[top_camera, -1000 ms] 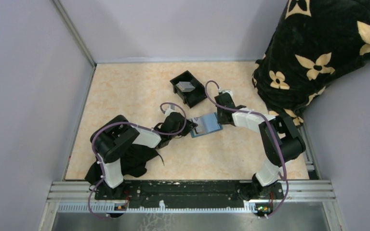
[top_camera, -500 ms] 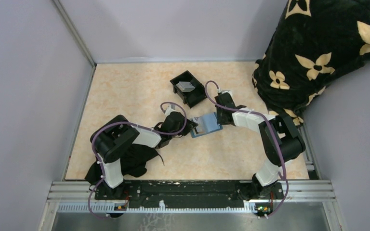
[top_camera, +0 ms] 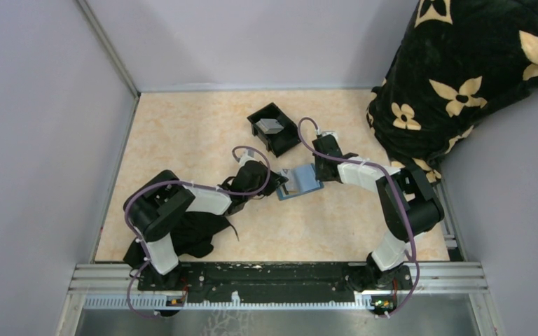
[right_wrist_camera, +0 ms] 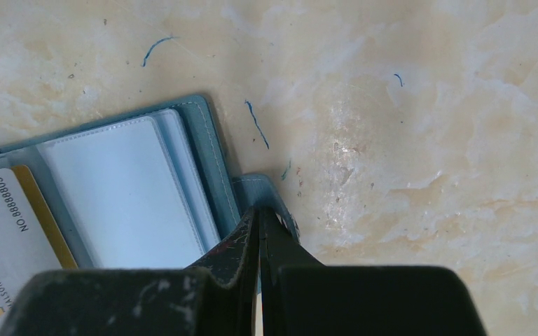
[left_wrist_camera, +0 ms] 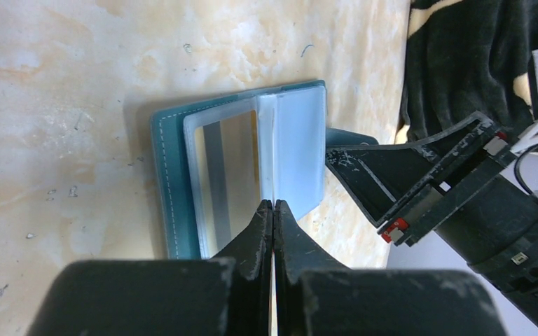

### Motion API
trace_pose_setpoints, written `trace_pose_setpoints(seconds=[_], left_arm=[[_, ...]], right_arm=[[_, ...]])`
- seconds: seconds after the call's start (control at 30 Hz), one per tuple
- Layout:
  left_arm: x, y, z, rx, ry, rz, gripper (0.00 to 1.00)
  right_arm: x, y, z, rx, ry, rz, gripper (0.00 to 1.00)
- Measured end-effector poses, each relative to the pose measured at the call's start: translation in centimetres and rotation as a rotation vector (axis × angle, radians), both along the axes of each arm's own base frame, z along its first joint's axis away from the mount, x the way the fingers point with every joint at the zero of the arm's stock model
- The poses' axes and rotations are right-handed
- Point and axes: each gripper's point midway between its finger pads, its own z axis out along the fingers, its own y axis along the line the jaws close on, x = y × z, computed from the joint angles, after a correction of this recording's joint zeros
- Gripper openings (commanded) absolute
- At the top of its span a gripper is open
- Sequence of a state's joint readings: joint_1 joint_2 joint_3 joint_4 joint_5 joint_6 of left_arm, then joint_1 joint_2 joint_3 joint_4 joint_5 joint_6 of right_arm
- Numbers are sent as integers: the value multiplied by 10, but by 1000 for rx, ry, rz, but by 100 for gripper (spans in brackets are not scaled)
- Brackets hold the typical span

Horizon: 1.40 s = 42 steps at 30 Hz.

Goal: Put the credit cards into the card holder
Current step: Insert the credit card into the card holder.

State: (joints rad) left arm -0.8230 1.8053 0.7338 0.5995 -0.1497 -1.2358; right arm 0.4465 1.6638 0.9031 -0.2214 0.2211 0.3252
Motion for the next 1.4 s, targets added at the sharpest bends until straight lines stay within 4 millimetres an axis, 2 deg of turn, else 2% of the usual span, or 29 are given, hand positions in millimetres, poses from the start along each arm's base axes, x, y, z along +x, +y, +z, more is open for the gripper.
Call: trace_pose_setpoints(seconds=[0.17, 0.37, 0.77, 1.4], left_arm=[[-2, 2, 7, 1, -8, -4, 0], [-6, 6, 0, 8, 2, -5, 0], [-3, 1, 5, -36, -28, -6, 0], [-5, 1, -7, -24, -10, -11, 0]], right_arm=[[1, 1, 0, 2, -4, 0, 0], [2, 1, 0, 5, -7, 0, 0], [4, 2, 0, 8, -13, 1, 0], [4, 2, 0, 9, -14, 1, 0]])
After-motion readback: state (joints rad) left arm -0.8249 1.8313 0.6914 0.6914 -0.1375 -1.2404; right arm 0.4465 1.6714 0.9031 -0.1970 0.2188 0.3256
